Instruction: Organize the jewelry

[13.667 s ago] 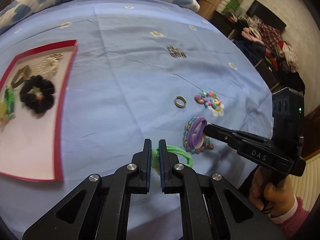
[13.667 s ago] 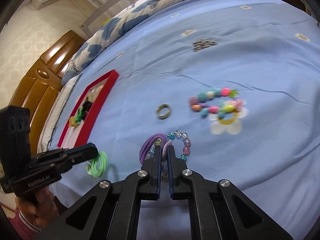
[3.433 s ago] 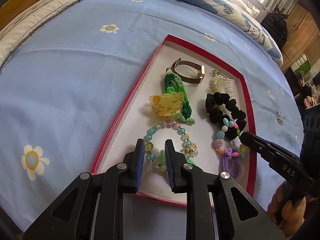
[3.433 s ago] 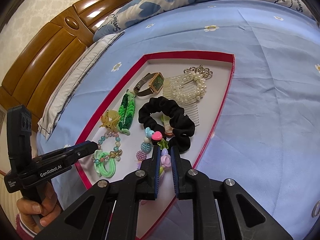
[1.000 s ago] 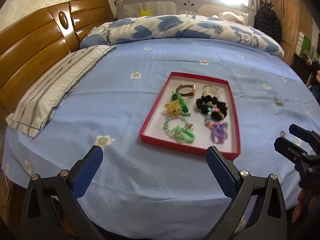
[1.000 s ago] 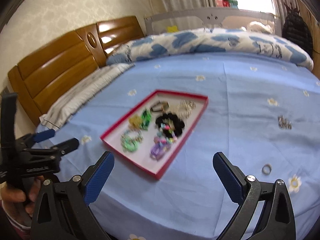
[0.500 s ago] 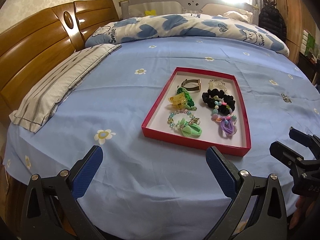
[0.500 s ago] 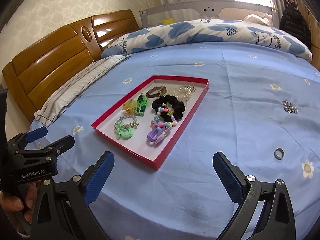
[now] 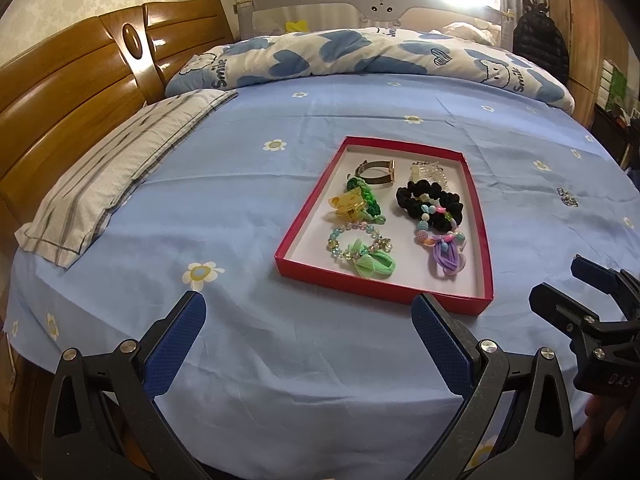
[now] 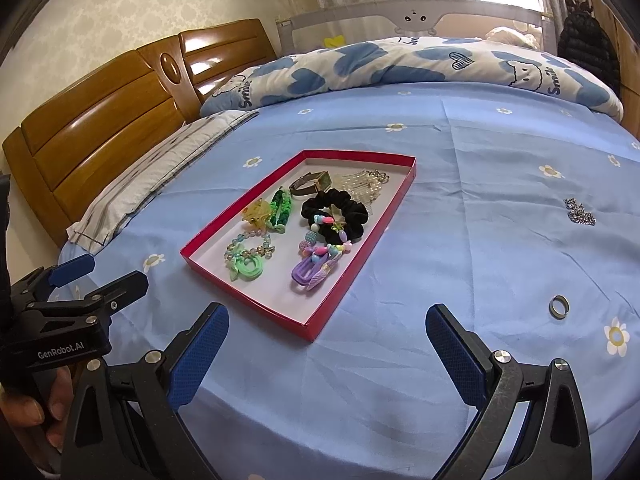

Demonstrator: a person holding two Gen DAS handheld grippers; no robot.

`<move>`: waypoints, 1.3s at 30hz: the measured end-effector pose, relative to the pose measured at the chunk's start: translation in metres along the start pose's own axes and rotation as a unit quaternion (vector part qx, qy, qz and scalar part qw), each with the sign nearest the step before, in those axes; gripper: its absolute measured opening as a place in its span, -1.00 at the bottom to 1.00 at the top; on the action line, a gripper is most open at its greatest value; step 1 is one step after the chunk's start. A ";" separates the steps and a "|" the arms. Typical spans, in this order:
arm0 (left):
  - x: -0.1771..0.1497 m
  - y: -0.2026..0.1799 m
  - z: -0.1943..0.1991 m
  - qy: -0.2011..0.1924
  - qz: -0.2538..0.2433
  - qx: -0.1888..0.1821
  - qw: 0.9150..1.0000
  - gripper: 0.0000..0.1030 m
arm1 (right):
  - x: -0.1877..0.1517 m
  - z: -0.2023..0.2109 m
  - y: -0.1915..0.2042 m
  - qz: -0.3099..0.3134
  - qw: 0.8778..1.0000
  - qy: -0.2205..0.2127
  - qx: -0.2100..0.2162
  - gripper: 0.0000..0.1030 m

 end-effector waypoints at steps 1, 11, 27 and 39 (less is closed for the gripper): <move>0.000 0.000 0.000 0.001 0.001 -0.002 1.000 1.00 | 0.000 0.001 0.001 0.001 1.000 -0.002 0.001 0.95; 0.002 -0.002 0.003 -0.001 -0.003 -0.003 1.000 1.00 | 0.002 0.002 0.001 0.001 1.000 -0.005 0.003 0.95; 0.003 -0.005 0.000 -0.002 -0.007 -0.004 1.000 1.00 | 0.004 0.000 0.006 0.004 1.000 -0.003 0.005 0.95; 0.002 -0.006 0.001 -0.007 -0.006 -0.004 1.000 1.00 | 0.009 0.004 0.008 0.004 1.000 -0.013 0.009 0.95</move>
Point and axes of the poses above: each gripper's, at about its wrist camera, not at the fingertips, and z roughly against the way its jaws point, y to its left, x to its top, the point moved 4 cm from there along -z, roughly the way its jaws point, and after that the axes turned 14 degrees about -y, right-handed, at the moved point
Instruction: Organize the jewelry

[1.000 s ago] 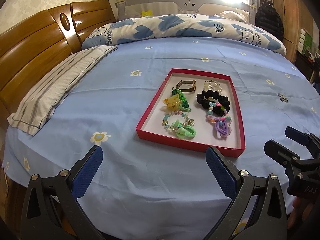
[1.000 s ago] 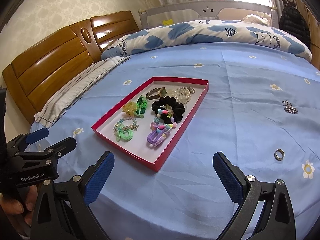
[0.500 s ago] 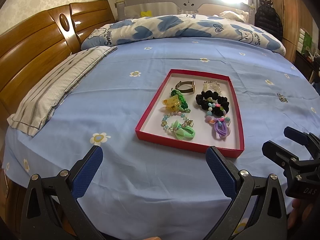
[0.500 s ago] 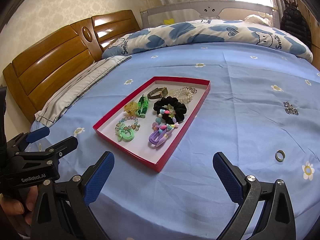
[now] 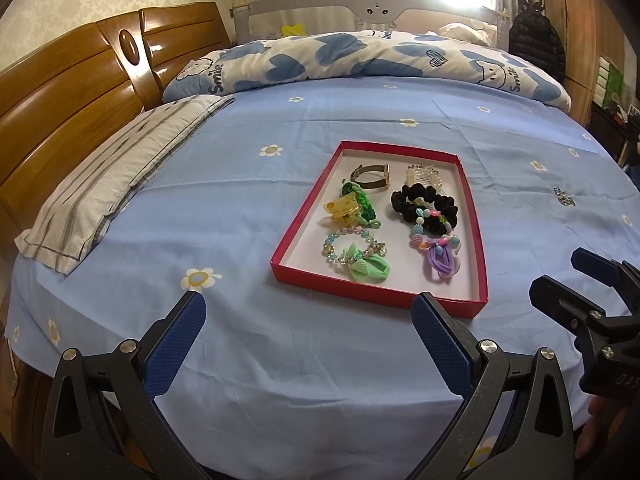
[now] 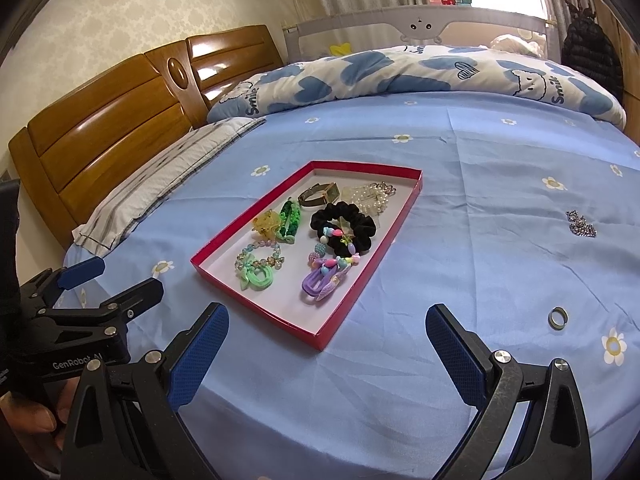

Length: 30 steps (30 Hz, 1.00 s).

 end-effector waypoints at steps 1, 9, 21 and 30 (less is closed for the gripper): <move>0.000 0.000 0.000 0.000 0.000 -0.001 1.000 1.00 | 0.001 0.000 0.001 0.000 1.000 -0.001 0.000 0.95; 0.000 0.000 0.000 0.001 0.001 0.000 1.000 1.00 | 0.002 0.001 0.003 0.002 1.000 -0.003 0.003 0.95; 0.000 0.000 0.001 0.001 0.000 -0.001 1.000 1.00 | 0.003 0.001 0.004 0.003 1.000 -0.003 0.003 0.95; 0.001 0.000 0.001 0.000 0.000 -0.001 1.000 1.00 | 0.003 0.002 0.005 0.003 1.000 -0.005 0.003 0.95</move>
Point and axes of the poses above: each gripper's, at about its wrist camera, not at the fingertips, and z roughly against the way its jaws point, y to its left, x to its top, the point moved 4 cm from there along -z, roughly the way its jaws point, and after that the axes turned 14 degrees about -y, right-handed, at the moved point
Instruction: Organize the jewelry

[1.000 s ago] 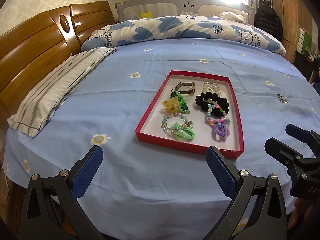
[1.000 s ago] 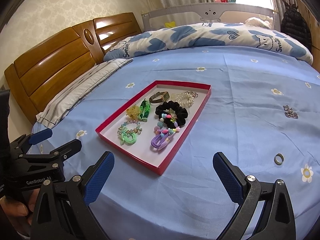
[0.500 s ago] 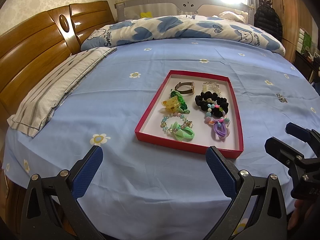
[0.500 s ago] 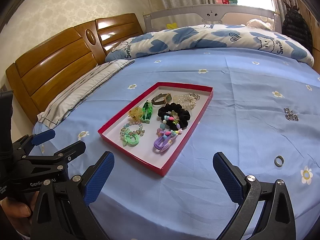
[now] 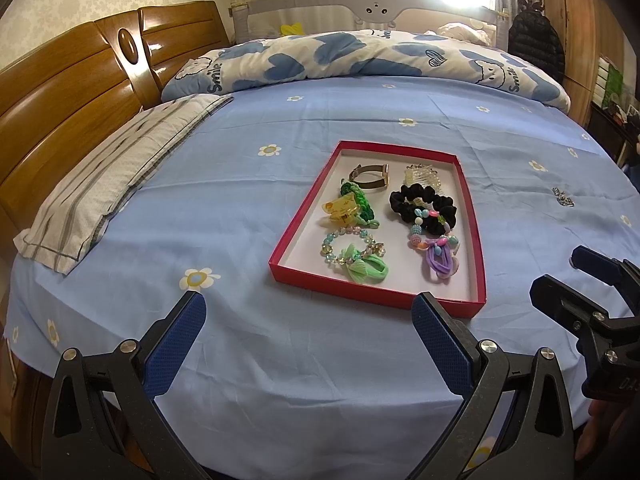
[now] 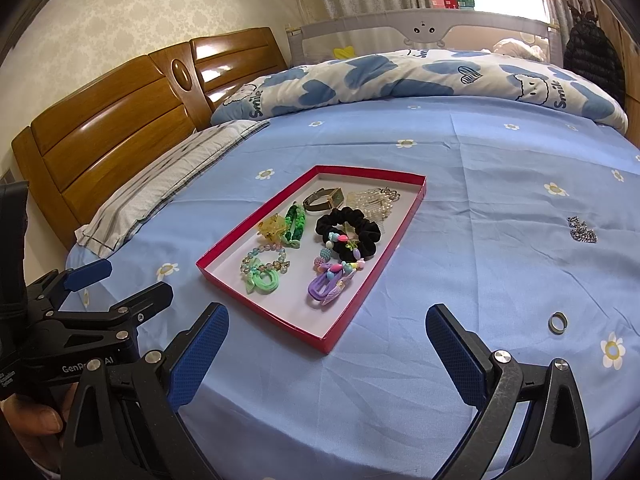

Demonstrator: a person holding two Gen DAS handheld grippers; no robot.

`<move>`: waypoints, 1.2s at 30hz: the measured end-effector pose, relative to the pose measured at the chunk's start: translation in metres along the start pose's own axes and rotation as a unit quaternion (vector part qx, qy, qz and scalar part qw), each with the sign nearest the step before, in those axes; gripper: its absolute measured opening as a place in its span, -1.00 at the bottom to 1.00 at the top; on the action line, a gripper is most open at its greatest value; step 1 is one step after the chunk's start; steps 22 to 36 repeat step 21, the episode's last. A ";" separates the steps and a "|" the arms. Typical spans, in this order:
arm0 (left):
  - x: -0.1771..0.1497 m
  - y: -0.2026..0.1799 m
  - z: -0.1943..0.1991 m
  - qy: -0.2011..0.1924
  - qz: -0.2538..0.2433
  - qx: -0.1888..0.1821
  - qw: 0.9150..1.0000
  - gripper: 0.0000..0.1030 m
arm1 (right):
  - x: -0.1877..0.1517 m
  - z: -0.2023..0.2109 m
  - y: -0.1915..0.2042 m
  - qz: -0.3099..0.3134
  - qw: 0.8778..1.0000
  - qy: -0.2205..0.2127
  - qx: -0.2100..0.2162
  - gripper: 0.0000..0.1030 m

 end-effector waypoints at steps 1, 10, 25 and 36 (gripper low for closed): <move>0.000 0.000 0.000 0.000 0.000 0.001 1.000 1.00 | 0.000 0.000 0.000 -0.001 1.000 0.000 0.000 0.95; 0.001 -0.001 -0.001 0.000 0.001 0.000 1.000 1.00 | 0.001 0.001 0.000 0.001 1.000 0.000 0.001 0.95; 0.005 -0.003 -0.007 0.006 0.001 -0.002 1.000 1.00 | 0.001 -0.002 -0.002 -0.003 1.000 0.005 0.000 0.95; 0.005 -0.003 -0.007 0.006 0.001 -0.002 1.000 1.00 | 0.001 -0.002 -0.002 -0.003 1.000 0.005 0.000 0.95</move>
Point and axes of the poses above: each gripper's, at about its wrist camera, not at the fingertips, and z roughly against the way its jaws point, y to its left, x to its top, the point moved 4 cm from there along -z, roughly the way its jaws point, and after that the axes turned 14 degrees about -y, right-handed, at the moved point
